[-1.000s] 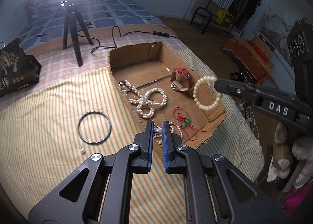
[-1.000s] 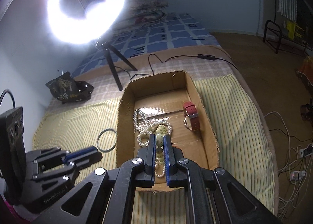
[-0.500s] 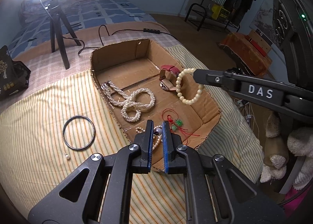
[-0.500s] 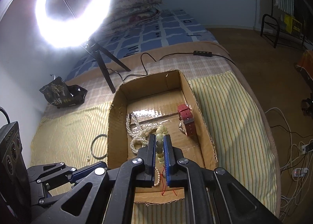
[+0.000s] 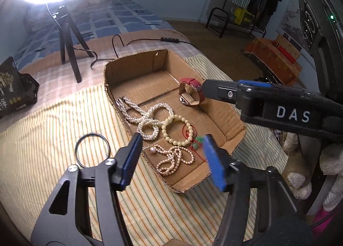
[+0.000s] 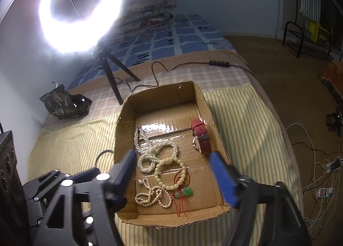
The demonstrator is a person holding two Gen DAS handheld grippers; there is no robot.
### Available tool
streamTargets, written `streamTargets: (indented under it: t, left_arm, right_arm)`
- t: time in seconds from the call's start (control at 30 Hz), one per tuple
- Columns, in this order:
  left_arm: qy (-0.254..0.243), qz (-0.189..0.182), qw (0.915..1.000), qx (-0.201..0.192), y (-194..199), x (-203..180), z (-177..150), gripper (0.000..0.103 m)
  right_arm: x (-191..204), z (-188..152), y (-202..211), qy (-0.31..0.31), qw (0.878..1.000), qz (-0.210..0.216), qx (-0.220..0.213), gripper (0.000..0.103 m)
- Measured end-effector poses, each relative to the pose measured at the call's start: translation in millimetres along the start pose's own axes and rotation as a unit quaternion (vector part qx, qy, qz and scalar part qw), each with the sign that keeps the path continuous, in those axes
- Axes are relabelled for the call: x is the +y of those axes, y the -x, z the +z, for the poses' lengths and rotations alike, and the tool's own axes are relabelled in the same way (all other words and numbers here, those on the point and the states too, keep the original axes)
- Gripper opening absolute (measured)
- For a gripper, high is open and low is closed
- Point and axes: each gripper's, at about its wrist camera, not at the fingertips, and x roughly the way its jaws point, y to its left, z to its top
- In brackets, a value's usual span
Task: Organize jewelry
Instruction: 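Move the open right tool back to the blue-black ring bangle on the sheet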
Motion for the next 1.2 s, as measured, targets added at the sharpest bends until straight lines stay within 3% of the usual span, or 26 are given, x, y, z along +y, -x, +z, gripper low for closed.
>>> streamTargets:
  t: [0.1,0.23,0.93,1.2]
  left_arm:
    - [0.000,0.003,1.0000,0.001,0,1,0,0.068]
    - [-0.001,0.008,1.0000,0.005,-2,2,-1,0.069]
    - [-0.008,0.022,0.9997,-0.003,14,13,-7,0.070]
    - [-0.002,0.031,0.9995,-0.010,32,47,-11,0.070]
  right_arm:
    - [-1,1,1,-0.003,1.000,-0.009,-0.006,0.089]
    - [-2,2,1,-0.009,1.000,-0.010,-0.007,0.093]
    - [7,2,7,-0.009,1.000,0.001,-0.017,0.094]
    - [10,0,20,0.000,0.999,0.012,-0.047,0.094]
